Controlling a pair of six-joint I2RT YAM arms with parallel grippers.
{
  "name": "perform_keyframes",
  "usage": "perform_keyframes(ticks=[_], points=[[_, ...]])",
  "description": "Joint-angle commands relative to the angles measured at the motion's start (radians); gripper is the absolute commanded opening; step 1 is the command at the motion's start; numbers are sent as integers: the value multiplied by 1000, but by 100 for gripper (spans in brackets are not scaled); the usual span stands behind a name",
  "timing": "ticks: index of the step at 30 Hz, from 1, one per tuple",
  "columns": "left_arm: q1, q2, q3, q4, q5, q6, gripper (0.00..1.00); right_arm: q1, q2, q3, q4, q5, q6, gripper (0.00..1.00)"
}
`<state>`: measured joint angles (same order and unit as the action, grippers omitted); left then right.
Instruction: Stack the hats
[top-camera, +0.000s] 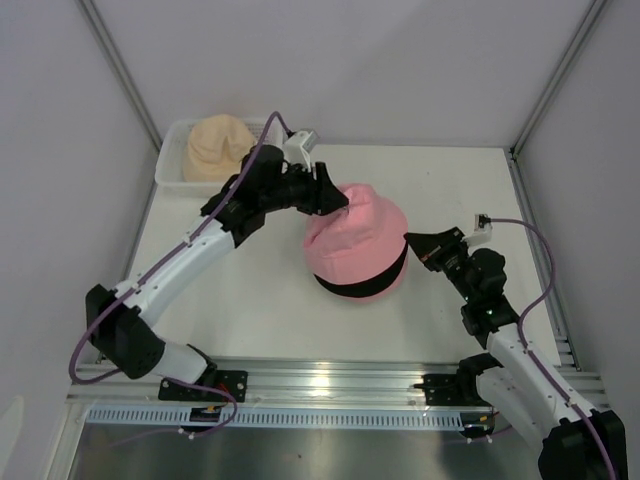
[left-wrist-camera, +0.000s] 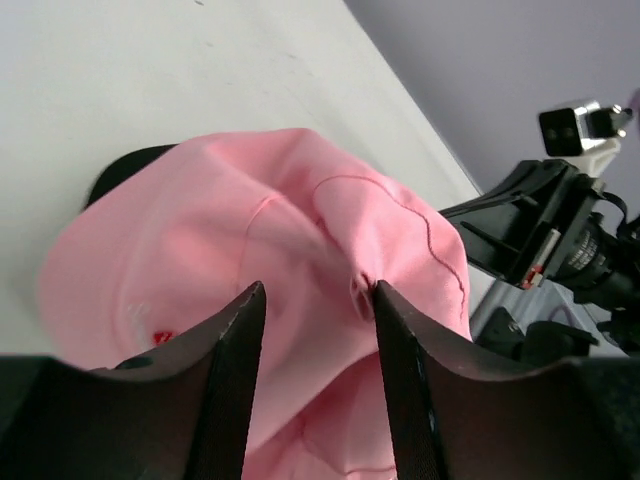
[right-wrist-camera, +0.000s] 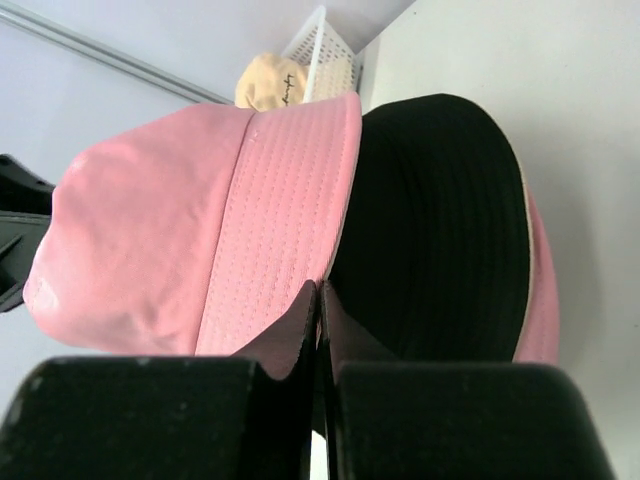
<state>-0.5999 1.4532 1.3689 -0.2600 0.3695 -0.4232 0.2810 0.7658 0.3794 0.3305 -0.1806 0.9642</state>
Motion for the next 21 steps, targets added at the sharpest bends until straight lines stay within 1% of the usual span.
perform_keyframes(ticks=[1,2,3,4,5,6,7,9,10,12,14,15,16,17,18,19,21], points=[[38,-149,-36,-62,-190,41,52,-20,-22,33,-70,4,-117,0],[66,-175,-88,-62,-240,34,53,-19,-23,14,-73,6,-119,0],[83,-201,-109,-56,-256,25,62,-23,-23,0,-62,7,-114,0],[104,-255,-131,-47,-265,2,68,-26,-20,-14,-48,6,-108,0],[148,-278,-202,-24,-273,-12,76,-29,-17,-40,-35,3,-105,0],[172,-298,-224,-13,-268,-41,83,-35,3,-49,-9,0,-99,0],[196,-327,-267,1,-250,-55,82,-40,13,-57,4,-8,-96,0],[242,-343,-319,36,-209,-77,82,-49,39,-68,33,-29,-94,0],[250,-341,-347,41,-216,-90,82,-61,64,-68,42,-33,-90,0],[276,-317,-402,77,-213,-135,82,-71,88,-70,68,-45,-88,0],[314,-271,-435,126,-144,-189,82,-81,116,-68,70,-45,-96,0],[322,-258,-491,212,-103,-257,82,-85,121,-68,67,-45,-113,0],[325,-251,-514,261,-33,-294,82,-86,122,-69,67,-42,-122,0],[324,-241,-534,327,-5,-327,82,-86,119,-73,70,-37,-133,0],[322,-226,-574,434,24,-400,80,-88,113,-77,76,-34,-146,0],[322,-217,-608,486,70,-438,79,-88,106,-88,84,-28,-151,0],[321,-196,-651,574,100,-526,77,-86,87,-100,111,-23,-163,0]])
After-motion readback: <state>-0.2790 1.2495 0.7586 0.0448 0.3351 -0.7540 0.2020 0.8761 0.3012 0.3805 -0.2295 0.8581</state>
